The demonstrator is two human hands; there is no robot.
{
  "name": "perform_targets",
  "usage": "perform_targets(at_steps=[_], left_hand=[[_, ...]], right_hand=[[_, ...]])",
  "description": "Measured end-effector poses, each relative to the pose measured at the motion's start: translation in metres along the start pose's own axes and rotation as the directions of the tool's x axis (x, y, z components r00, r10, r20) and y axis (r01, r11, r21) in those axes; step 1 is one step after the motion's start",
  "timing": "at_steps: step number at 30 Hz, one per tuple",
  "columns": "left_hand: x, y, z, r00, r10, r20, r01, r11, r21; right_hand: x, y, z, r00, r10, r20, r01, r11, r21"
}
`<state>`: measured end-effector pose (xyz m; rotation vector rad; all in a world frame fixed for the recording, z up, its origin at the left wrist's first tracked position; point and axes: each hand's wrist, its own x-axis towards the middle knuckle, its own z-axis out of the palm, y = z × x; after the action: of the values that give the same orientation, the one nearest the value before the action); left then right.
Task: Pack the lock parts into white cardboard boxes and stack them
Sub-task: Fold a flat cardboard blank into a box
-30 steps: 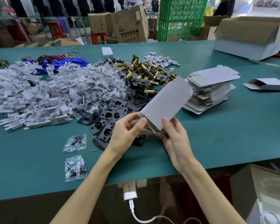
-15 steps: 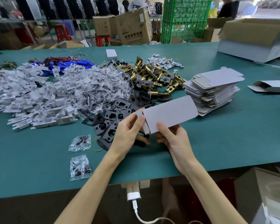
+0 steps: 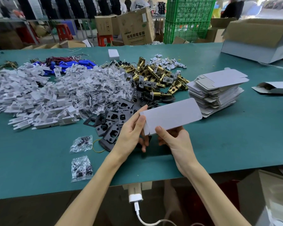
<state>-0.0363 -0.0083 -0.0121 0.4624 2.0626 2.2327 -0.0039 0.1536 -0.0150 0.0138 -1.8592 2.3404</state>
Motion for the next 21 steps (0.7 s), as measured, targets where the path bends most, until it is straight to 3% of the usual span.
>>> perform_targets(at_steps=[6,14,21], left_hand=[[0.0003,-0.0014,0.0018,0.988,0.076,-0.131,-0.065,0.994,0.088],[-0.0008,-0.007,0.006,0.972,0.076,-0.223,0.005,0.939,0.344],[-0.0014,-0.0024,0.0032,0.992,0.117,-0.04,-0.107,0.975,0.193]], right_hand=[[-0.0014,-0.0004,0.001,0.998,0.001,0.066,-0.001,1.0,0.003],[-0.0024,0.0018,0.0008,0.999,0.009,0.045,-0.008,1.0,-0.021],[0.0003,0.0012,0.0014,0.999,0.033,-0.003,-0.033,0.999,0.034]])
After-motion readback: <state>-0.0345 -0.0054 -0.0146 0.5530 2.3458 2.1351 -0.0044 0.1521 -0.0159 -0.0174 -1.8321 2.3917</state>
